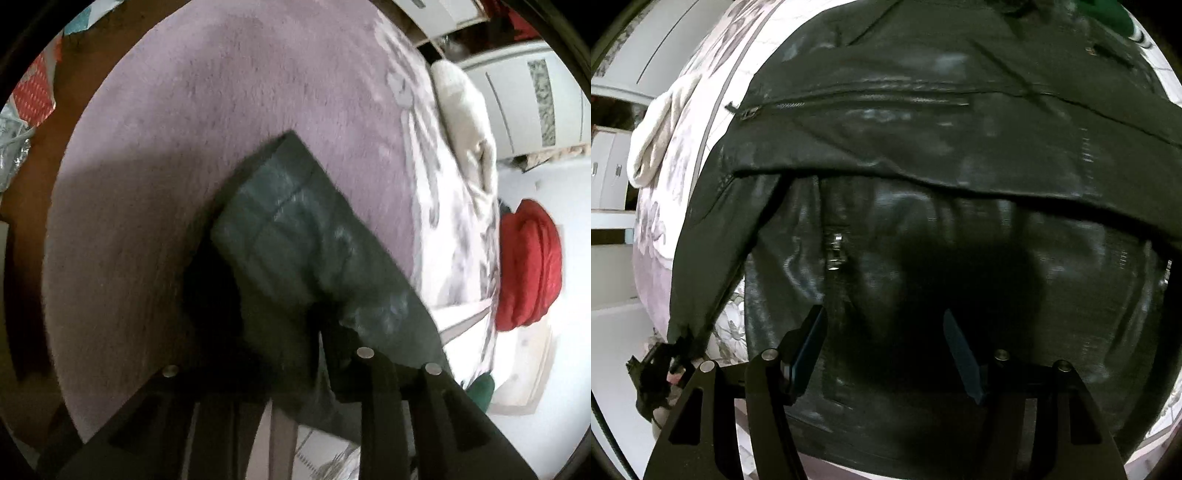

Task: Fold large clothes

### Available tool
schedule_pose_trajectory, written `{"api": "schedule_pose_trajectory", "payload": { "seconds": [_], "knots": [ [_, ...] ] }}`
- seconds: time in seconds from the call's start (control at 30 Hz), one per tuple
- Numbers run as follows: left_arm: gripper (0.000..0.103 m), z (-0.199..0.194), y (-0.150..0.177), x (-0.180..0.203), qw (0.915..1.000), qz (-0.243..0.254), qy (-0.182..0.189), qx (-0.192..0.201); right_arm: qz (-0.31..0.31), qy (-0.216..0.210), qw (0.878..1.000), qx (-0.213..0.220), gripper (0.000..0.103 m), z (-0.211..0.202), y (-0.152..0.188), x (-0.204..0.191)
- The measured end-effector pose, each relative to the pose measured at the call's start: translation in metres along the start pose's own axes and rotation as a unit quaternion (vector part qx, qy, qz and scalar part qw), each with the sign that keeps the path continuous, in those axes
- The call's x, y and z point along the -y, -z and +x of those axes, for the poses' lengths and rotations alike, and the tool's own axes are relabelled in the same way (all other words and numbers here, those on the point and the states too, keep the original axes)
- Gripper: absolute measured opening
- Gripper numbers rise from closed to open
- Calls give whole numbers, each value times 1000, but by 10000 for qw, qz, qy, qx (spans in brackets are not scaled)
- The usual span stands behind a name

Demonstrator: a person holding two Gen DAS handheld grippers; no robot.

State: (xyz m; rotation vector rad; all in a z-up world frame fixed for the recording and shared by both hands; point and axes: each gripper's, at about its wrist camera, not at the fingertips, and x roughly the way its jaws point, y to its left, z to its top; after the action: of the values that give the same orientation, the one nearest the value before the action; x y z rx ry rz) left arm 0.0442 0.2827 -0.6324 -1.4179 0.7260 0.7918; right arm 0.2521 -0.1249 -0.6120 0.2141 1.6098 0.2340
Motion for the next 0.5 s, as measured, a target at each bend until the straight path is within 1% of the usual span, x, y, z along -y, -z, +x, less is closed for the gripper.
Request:
{"api": "schedule_pose_trajectory", "payload": {
  "seconds": [0.03,0.07,0.13,0.17,0.23,0.27,0.3,0.33,0.37,0.4,0.43,0.47,0.5],
  "knots": [
    [16,-1,-1,6,9999,95,-80,70,-10,-2,10000,-11,67,3,2,-5],
    [8,-4,0,11,9995,225,-170,143,-26,38,10000,-12,67,6,4,-11],
    [4,-10,0,26,9969,609,-373,324,-52,154,9999,13,67,6,5,-18],
    [3,-15,1,36,9941,846,-504,463,-79,314,9995,47,67,4,7,-22],
    [2,-27,2,49,9882,1202,-660,688,-235,897,9956,143,67,-6,5,-26],
    [2,-36,5,65,9812,1557,-745,861,-346,1419,9890,239,69,-8,6,-31],
    [2,-47,8,76,9740,1853,-821,1009,-387,1817,9821,317,79,-10,6,-34],
    [2,-55,12,87,9671,2110,-857,1132,-388,1990,9784,395,84,-13,6,-35],
    [2,-66,19,103,9563,2466,-890,1298,-362,2062,9765,514,89,-17,6,-35],
    [2,-73,25,119,9461,2754,-938,1426,-350,2112,9749,606,89,-20,6,-35],
    [2,-84,35,136,9334,3078,-957,1577,-350,2192,9725,709,89,-23,6,-33],
    [2,-91,40,148,9258,3270,-931,1651,-344,2195,9719,779,89,-27,5,-31],
    [2,-99,49,164,9165,3501,-888,1722,-321,2154,9727,798,89,-29,4,-27]
  ]
}}
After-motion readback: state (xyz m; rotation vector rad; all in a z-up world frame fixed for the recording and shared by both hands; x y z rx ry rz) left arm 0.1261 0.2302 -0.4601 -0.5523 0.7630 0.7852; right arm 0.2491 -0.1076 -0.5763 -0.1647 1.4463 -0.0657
